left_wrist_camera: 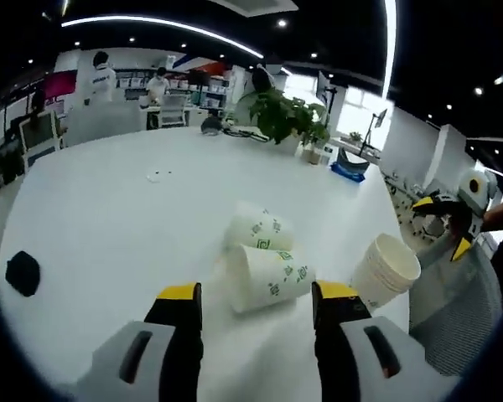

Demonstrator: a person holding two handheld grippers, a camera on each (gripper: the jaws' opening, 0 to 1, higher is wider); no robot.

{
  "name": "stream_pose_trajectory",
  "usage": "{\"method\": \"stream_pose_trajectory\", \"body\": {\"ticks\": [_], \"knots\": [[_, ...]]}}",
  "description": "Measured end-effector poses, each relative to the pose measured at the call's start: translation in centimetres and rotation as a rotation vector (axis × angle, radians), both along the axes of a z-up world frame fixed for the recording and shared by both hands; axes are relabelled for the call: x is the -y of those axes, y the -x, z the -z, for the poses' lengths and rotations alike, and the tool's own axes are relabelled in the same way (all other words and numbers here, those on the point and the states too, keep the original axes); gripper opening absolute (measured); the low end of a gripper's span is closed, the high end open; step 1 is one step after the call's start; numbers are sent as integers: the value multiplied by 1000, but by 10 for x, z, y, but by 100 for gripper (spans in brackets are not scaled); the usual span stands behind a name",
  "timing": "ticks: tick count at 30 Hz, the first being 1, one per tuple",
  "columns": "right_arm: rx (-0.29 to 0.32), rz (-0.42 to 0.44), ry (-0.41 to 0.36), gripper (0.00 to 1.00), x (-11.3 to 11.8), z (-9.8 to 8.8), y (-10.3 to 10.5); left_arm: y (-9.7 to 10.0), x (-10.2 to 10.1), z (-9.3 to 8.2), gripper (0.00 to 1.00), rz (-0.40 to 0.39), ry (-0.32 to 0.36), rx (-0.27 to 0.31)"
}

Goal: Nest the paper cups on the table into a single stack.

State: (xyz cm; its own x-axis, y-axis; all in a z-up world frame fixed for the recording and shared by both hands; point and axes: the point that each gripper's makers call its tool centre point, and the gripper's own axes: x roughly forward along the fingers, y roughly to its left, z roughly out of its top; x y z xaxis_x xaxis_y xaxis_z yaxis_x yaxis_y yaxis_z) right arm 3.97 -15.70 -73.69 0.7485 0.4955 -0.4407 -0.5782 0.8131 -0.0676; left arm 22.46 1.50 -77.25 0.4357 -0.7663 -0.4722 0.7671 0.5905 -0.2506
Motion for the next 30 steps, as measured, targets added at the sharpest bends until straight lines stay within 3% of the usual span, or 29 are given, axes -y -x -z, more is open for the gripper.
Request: {"method": "stream_pose_trajectory", "body": {"ticks": [16, 26, 30], "knots": [[-5, 8, 10, 75, 2, 2, -1, -4, 0, 7, 41, -4, 64, -47], [-9, 15, 18, 74, 3, 4, -1, -13, 10, 9, 29, 19, 121, -77], [-15, 24, 15, 74, 4, 4, -2, -13, 11, 12, 21, -3, 150, -117]]}}
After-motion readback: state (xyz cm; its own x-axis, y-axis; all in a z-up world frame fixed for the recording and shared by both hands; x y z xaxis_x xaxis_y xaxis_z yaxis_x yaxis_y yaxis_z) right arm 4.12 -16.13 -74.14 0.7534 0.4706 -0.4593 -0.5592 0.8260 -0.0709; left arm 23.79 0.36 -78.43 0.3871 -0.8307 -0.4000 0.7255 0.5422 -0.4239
